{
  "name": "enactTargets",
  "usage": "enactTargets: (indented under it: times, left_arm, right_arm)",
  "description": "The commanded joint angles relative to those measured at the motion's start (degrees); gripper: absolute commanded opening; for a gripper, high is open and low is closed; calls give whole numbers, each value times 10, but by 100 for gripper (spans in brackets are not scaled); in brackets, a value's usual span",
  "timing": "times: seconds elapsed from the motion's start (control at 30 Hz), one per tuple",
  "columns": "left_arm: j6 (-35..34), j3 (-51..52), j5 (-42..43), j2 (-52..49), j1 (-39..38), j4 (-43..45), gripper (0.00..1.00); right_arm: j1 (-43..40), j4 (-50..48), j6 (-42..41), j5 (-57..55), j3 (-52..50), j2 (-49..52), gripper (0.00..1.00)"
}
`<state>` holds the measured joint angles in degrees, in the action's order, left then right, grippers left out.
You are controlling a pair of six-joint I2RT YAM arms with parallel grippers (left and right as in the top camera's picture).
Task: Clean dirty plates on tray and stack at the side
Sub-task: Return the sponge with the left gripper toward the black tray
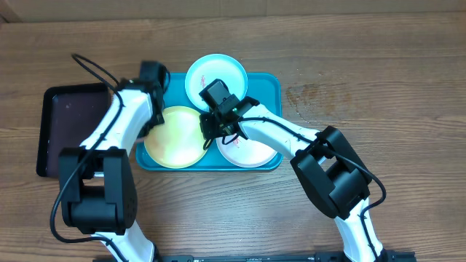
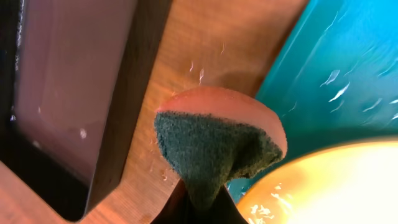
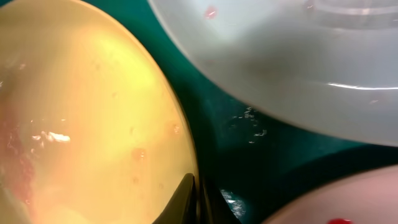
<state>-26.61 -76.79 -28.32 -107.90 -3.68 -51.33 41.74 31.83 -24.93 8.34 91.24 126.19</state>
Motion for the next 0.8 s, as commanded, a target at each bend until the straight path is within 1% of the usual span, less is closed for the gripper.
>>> enactTargets:
  times: [0.0, 0.07, 0.17, 0.3, 0.4, 0.5, 0.6, 0.67, 0.77]
  left_arm:
    - [-23, -64, 108, 38, 11, 3, 4]
    - [-21, -92, 181, 63, 28, 3, 4]
    - [-21, -110, 235, 92, 65, -1, 4]
    - [-21, -113, 248, 118, 148, -23, 4]
    - [-21, -112, 250, 118, 216, -55, 4]
    - [-20, -107, 250, 114, 273, -77, 4]
    - [-19, -102, 256, 109, 318, -84, 4]
    - [-19, -101, 271, 105, 340, -84, 4]
    - [-19, -99, 284, 105, 360, -84, 4]
  right_arm:
    - [-4, 7, 29, -32, 35, -16, 4]
    - [-2, 26, 30, -69, 54, -22, 4]
    - [6, 65, 66, -142, 93, -29, 4]
    - [35, 126, 123, -308, 168, -31, 4]
    - [63, 149, 175, -427, 215, -31, 4]
    - [92, 142, 238, -537, 242, -31, 4]
    - [121, 101, 315, -641, 249, -31, 4]
    - [139, 75, 381, -681, 249, -31, 4]
    - [165, 52, 468, -708, 249, -31, 4]
